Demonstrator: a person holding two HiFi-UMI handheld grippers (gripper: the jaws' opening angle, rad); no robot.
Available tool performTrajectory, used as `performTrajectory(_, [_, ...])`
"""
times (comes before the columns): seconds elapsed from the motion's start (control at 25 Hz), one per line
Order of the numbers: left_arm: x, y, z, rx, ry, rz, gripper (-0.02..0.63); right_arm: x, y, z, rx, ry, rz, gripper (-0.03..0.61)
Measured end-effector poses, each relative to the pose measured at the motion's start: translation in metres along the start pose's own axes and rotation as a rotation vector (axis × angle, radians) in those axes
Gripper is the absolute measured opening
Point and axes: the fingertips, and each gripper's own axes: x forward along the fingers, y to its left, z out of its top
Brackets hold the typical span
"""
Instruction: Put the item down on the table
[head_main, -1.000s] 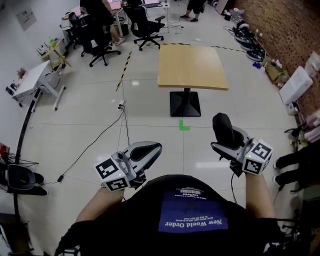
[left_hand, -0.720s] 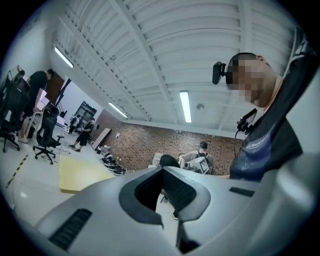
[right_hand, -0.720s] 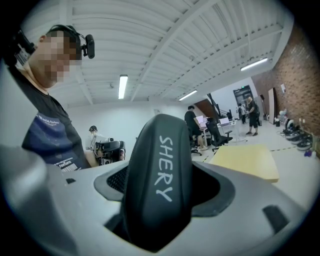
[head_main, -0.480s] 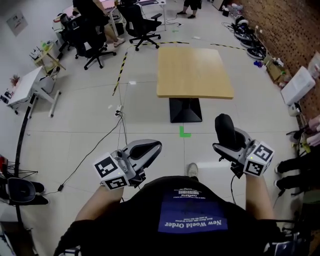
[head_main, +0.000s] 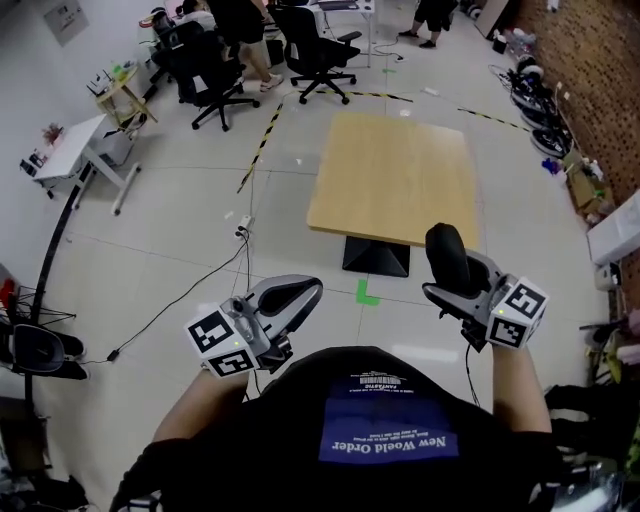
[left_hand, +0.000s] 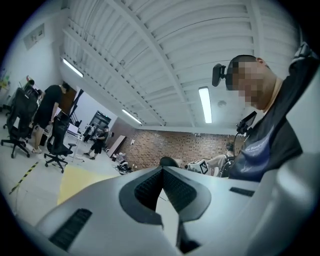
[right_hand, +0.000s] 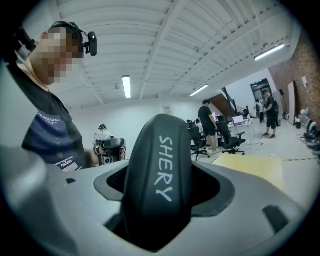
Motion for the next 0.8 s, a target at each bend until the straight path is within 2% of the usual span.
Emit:
performTrajectory(0.2, [0.054,0.019,-0.001,0.004,0.002,0.017,-0.008,-0.003,-0.059,0.008,0.002,0.003,0.030,0.335])
performTrajectory(0.4, [0.085,0.055,0.001,-0.010,0.012,0.013,-0.008,0.010,-0.101,0.011,0.016,0.010,0.029,0.336])
performTrajectory(0.64, [0.116,0.122,0.012,-0.038,0.015,-0.063,-0.008,0.045,-0.147,0.021,0.032,0.031,-0.026,0.335])
performTrajectory(0.8, [0.139,0.181,0.022,-0.044,0.036,-0.143,-0.008,0.074,-0.188,0.034,0.035,0.030,-0.099,0.336])
